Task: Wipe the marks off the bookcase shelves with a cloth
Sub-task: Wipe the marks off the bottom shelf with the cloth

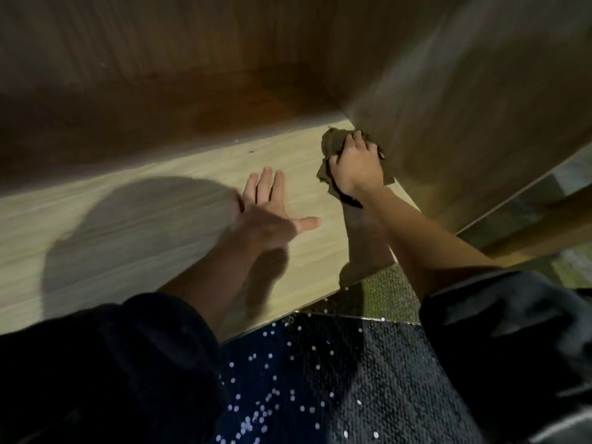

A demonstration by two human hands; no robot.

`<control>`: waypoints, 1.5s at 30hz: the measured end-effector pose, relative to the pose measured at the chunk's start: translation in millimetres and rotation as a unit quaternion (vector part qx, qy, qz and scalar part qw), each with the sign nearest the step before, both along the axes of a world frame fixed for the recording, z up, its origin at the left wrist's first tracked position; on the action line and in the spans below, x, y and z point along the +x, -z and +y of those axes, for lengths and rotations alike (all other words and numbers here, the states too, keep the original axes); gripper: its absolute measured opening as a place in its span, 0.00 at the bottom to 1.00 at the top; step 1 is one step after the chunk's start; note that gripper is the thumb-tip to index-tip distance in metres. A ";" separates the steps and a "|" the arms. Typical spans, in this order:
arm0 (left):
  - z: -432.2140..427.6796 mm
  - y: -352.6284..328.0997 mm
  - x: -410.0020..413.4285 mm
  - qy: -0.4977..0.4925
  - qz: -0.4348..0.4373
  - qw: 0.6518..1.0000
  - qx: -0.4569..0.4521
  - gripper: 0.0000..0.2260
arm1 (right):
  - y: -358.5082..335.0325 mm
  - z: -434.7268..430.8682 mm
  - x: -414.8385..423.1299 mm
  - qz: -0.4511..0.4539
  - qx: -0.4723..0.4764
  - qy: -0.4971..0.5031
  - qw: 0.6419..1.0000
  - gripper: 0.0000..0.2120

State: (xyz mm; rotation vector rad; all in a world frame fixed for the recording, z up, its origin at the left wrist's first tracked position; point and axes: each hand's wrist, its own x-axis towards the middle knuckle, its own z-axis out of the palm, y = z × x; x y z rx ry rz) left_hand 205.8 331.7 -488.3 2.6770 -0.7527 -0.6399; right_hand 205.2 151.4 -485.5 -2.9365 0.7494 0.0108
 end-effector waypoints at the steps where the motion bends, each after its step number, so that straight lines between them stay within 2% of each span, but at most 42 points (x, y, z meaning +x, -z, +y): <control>1: -1.2 -3.2 1.6 -0.001 0.019 1.000 -0.007 0.46 | -1.8 -2.9 10.6 -0.011 0.008 -0.010 1.000 0.25; 5: -1.8 -5.5 6.7 -0.002 0.067 0.998 -0.003 0.47 | -4.8 1.0 23.5 -0.038 0.036 -0.090 0.994 0.23; 7: -1.4 -3.8 8.9 0.008 0.069 0.998 0.000 0.47 | -4.1 4.6 3.8 -0.045 0.037 -0.172 0.983 0.23; 9: 0.3 -2.0 10.4 0.015 0.064 0.998 -0.004 0.47 | -0.2 -1.5 -21.5 -0.061 0.053 -0.210 0.974 0.23; 11: 0.2 -0.8 8.8 0.017 0.054 0.998 -0.002 0.47 | -2.2 -13.1 -27.4 -0.067 0.048 -0.183 0.980 0.22; 15: -0.6 -1.4 7.5 0.006 0.053 0.999 0.006 0.47 | -8.4 0.9 18.2 -0.051 0.030 -0.105 0.993 0.21; 20: -0.3 -4.3 6.0 0.003 0.050 0.999 0.010 0.47 | 5.1 3.2 3.6 -0.053 0.050 -0.168 0.983 0.22; 24: 0.6 -5.6 6.3 0.002 0.049 0.999 0.009 0.47 | -9.4 -5.6 22.0 -0.056 0.035 -0.070 0.995 0.20; 26: 0.4 -6.2 6.2 0.001 0.052 0.999 0.010 0.47 | -9.0 12.3 20.2 -0.057 0.026 -0.092 0.994 0.20; 29: 0.6 -7.4 2.9 0.007 0.044 0.999 0.002 0.47 | 8.9 15.3 0.9 -0.079 0.072 -0.164 0.981 0.21; 30: 1.8 -7.3 3.2 0.004 0.043 0.999 -0.001 0.47 | 7.0 9.5 1.3 -0.086 0.087 -0.149 0.981 0.21; 32: 1.3 -8.0 3.8 0.008 0.047 0.999 0.000 0.47 | 0.6 -4.6 13.2 -0.084 0.101 -0.057 0.990 0.21; 34: 0.7 -7.6 5.0 0.007 0.044 0.999 0.006 0.47 | -6.7 5.2 21.8 -0.064 0.062 -0.021 0.996 0.20; 36: -0.5 -8.0 3.7 0.002 0.049 0.999 0.005 0.47 | -4.2 29.3 14.5 -0.076 0.036 -0.070 0.994 0.20; 38: 0.2 -8.4 4.0 0.001 0.046 0.999 0.002 0.47 | 8.4 37.7 1.0 -0.098 0.064 -0.132 0.984 0.21; 39: -0.2 -8.4 2.8 0.002 0.047 0.999 0.003 0.47 | 9.5 31.5 -4.7 -0.102 0.083 -0.134 0.982 0.21; 41: -0.6 -7.9 2.8 -0.001 0.050 0.999 0.002 0.48 | 2.8 14.7 2.5 -0.104 0.106 -0.073 0.986 0.20; 43: -2.3 -6.0 4.8 -0.009 0.053 0.999 0.002 0.48 | -5.2 5.6 16.8 -0.083 0.073 -0.020 0.994 0.20; 45: -1.4 -5.4 5.3 -0.012 0.072 0.997 -0.021 0.48 | -4.9 14.1 18.9 -0.057 0.014 -0.021 0.998 0.20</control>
